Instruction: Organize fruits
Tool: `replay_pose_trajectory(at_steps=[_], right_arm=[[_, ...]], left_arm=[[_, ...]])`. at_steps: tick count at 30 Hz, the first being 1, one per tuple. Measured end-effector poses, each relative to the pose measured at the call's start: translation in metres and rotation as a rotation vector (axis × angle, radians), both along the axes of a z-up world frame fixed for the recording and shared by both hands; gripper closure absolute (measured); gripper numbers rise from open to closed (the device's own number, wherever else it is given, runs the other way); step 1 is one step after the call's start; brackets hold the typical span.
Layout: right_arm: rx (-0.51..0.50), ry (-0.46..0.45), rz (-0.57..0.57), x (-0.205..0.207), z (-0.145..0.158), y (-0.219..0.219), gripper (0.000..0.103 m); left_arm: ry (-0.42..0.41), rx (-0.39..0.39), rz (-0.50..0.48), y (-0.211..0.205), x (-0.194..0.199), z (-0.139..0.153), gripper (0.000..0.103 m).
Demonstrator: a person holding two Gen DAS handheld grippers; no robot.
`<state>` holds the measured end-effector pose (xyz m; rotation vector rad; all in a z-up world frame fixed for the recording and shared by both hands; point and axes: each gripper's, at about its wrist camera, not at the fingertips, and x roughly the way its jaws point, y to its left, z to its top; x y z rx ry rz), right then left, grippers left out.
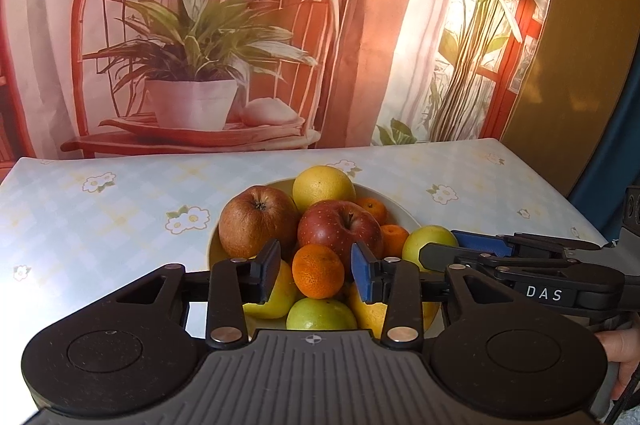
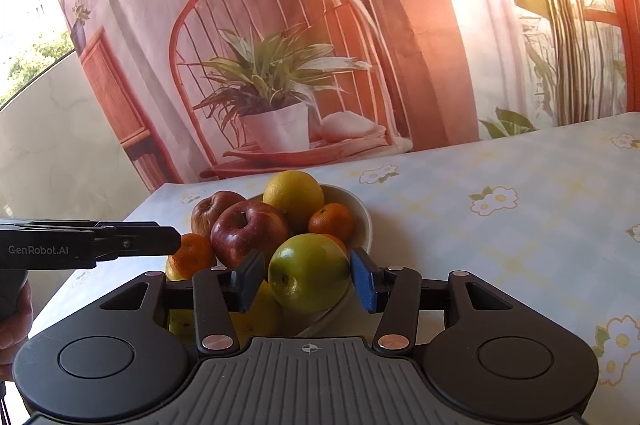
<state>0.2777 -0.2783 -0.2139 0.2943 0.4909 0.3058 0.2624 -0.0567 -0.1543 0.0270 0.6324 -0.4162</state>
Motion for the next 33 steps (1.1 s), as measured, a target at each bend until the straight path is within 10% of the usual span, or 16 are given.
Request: replay_pose_trajectory(at_steps=[10, 17, 33], right_arm=[[-0.096, -0.028, -0.04, -0.02, 0.019, 0.005, 0.039], [-0.194, -0.07, -0.077, -0.047, 0.047, 0.011, 0.002], [-0.262, -0.091, -0.177, -0.143, 0.121, 0.038, 0.0]], left_arm=[[-0.023, 0.032, 0.064, 0.009, -0.016, 0.023, 0.022], [-0.07, 0.057, 0.097, 0.021, -0.043, 0.041, 0.008], [-0.181, -0.002, 0.154, 0.049, -0.136, 0.103, 0.008]])
